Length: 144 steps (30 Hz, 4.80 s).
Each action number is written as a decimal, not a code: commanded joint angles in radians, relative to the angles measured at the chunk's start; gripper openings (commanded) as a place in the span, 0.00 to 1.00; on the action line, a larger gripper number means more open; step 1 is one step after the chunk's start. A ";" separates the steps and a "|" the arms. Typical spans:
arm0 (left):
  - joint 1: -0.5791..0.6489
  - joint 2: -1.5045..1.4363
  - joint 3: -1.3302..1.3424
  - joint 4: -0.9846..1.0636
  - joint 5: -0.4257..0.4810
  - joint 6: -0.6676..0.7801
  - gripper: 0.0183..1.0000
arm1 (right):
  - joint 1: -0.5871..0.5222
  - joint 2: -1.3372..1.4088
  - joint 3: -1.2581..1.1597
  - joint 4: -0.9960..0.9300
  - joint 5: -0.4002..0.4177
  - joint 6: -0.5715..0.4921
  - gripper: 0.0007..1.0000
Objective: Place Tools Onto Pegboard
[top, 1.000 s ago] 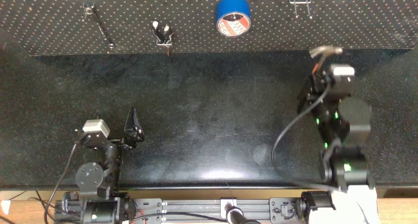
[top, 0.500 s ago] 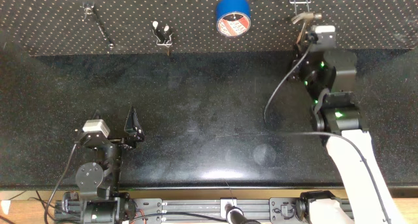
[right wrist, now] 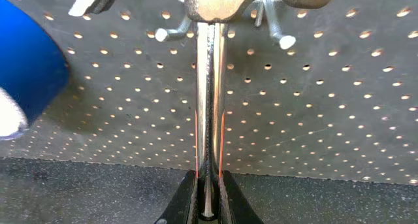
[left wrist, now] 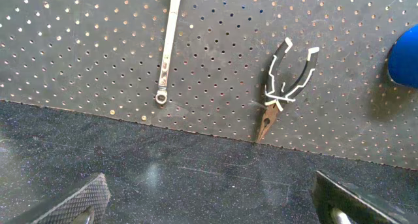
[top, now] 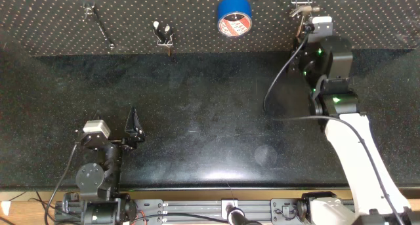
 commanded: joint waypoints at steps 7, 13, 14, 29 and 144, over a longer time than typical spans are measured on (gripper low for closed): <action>0.004 -0.010 -0.002 -0.005 -0.004 0.002 0.99 | -0.029 0.041 0.042 0.024 0.009 -0.068 0.07; 0.004 -0.010 -0.002 -0.005 -0.003 0.002 0.99 | -0.030 0.096 0.076 0.039 0.008 -0.068 0.07; 0.004 -0.010 -0.002 -0.005 -0.003 0.002 1.00 | -0.030 0.108 0.085 0.039 0.008 -0.068 0.07; 0.004 -0.010 -0.002 -0.005 -0.003 0.002 0.99 | -0.030 0.158 0.127 0.038 0.008 -0.082 0.24; 0.004 -0.010 -0.002 -0.005 -0.003 0.002 1.00 | -0.084 -1.337 -0.913 0.015 0.047 -0.022 0.99</action>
